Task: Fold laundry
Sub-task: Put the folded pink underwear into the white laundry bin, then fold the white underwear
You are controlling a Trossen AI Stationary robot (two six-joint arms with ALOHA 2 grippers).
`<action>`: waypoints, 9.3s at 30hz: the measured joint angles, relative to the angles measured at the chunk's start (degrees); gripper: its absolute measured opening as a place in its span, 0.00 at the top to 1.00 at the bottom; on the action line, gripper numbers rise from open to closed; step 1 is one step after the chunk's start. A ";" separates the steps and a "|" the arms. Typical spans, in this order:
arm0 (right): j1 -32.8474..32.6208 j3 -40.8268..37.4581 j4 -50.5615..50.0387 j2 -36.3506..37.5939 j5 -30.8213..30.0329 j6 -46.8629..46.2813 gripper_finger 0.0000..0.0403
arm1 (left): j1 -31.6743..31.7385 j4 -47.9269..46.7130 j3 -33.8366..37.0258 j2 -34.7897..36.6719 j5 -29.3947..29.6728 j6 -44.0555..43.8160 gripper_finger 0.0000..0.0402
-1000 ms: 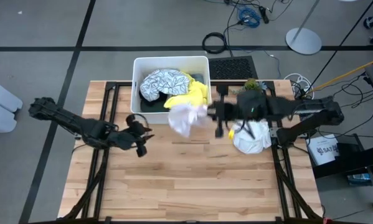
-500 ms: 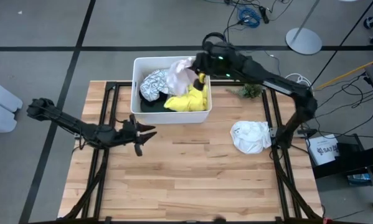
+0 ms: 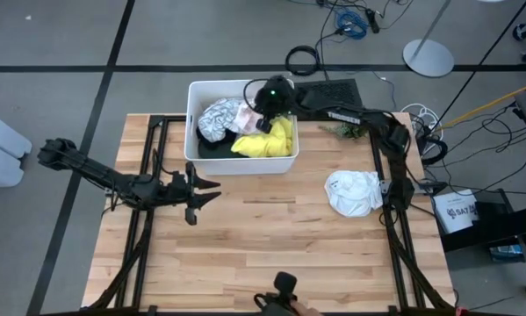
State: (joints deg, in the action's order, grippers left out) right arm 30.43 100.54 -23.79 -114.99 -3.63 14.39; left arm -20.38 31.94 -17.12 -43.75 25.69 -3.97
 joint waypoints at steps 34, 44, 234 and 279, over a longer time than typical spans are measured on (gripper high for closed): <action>-5.13 29.88 -34.24 -2.53 -8.24 4.66 0.50 | 0.00 0.13 -0.02 0.00 -1.55 -0.37 0.67; -4.66 32.71 -52.91 3.84 -4.11 -1.43 0.45 | 0.00 0.79 -0.08 0.00 -1.59 -0.35 0.67; -53.26 -67.73 8.18 44.71 -12.19 -55.77 1.00 | 15.54 -23.92 -38.54 -58.96 -16.30 -8.64 0.99; -49.57 -61.69 37.51 41.60 -9.95 -27.59 1.00 | 10.51 -19.86 -38.62 -46.56 -19.75 -4.17 1.00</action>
State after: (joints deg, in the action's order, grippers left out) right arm -19.14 38.85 13.73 -73.39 -13.57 -13.19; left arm -9.88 12.08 -55.75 -90.30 5.94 -8.14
